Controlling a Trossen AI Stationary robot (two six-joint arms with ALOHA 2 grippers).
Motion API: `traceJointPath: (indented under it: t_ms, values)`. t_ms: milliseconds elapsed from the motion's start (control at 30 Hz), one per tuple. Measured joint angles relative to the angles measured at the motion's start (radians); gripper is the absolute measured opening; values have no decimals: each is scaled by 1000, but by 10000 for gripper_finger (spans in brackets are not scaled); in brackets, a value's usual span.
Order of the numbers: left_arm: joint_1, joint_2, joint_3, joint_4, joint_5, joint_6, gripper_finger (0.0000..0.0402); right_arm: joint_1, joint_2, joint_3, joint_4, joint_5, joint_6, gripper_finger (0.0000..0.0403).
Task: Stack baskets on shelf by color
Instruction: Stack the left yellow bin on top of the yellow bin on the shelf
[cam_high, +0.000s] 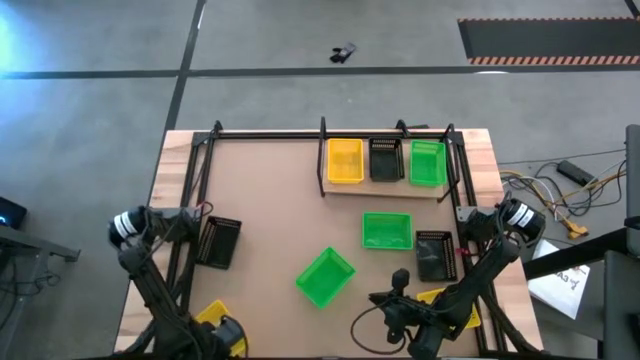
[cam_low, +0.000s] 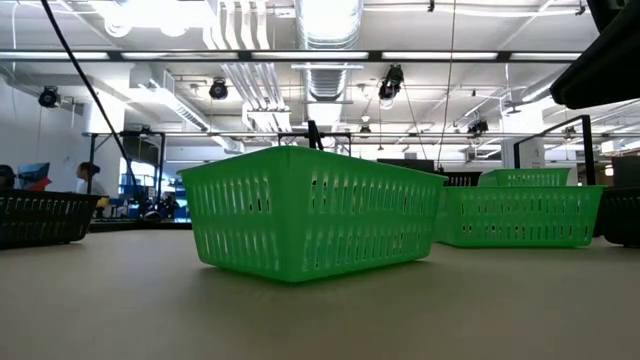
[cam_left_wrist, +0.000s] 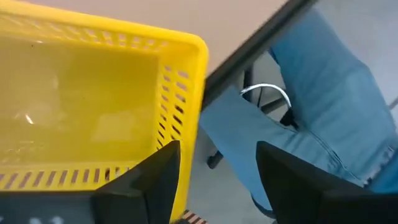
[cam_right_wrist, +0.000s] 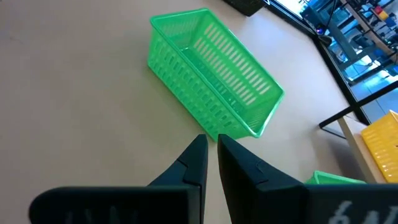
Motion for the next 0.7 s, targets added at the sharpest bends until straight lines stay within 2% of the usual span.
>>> traceJointPath:
  t_ms: [167, 300, 500, 633, 700]
  values:
    - [32, 35, -6, -14, 10, 2, 197, 0, 0, 0, 0, 0, 0, 30]
    - [45, 66, -5, -79, 88, 2, 175, 0, 0, 0, 0, 0, -2, 30]
    - [48, 100, 21, -139, 199, 46, 96, 13, 0, 0, -1, 2, -4, 30]
    - [51, 103, 55, -169, 208, 113, 27, 33, 0, 0, -1, 3, -5, 30]
    - [60, 103, 74, -172, 208, 162, 9, 51, -2, 0, -5, 3, -7, 30]
